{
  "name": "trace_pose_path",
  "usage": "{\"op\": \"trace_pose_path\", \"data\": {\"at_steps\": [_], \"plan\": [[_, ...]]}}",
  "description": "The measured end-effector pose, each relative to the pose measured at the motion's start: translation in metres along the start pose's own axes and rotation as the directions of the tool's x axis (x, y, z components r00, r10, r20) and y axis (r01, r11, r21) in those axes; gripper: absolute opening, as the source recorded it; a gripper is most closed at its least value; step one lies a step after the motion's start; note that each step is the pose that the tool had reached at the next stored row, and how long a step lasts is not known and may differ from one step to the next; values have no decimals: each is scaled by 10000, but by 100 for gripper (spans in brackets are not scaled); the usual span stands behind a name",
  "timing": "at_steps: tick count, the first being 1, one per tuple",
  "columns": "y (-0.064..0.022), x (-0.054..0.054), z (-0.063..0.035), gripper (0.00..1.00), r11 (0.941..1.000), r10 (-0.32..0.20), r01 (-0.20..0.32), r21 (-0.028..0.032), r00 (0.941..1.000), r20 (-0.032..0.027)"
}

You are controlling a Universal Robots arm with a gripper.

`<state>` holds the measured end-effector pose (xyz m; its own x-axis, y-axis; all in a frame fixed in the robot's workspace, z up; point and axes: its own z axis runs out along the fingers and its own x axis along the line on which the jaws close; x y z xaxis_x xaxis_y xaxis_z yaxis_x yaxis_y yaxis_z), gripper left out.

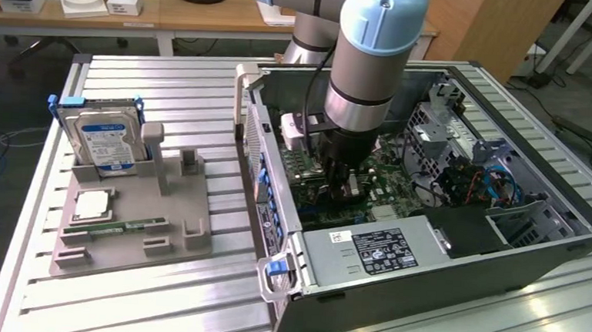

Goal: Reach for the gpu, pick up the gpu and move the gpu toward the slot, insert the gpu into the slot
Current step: 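Insert the gpu into the slot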

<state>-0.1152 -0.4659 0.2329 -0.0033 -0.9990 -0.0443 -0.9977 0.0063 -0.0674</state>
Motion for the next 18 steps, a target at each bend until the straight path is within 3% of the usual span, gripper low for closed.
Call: {"op": "trace_pose_path", "data": {"at_steps": [1,3,18], "plan": [[-1,-3,-32,26,10000,4,-4,3,10000,20],[-4,-5,-94,26,10000,4,-4,-8,10000,-4],[-33,-6,-91,26,10000,0,0,-10,10000,-10]]}}
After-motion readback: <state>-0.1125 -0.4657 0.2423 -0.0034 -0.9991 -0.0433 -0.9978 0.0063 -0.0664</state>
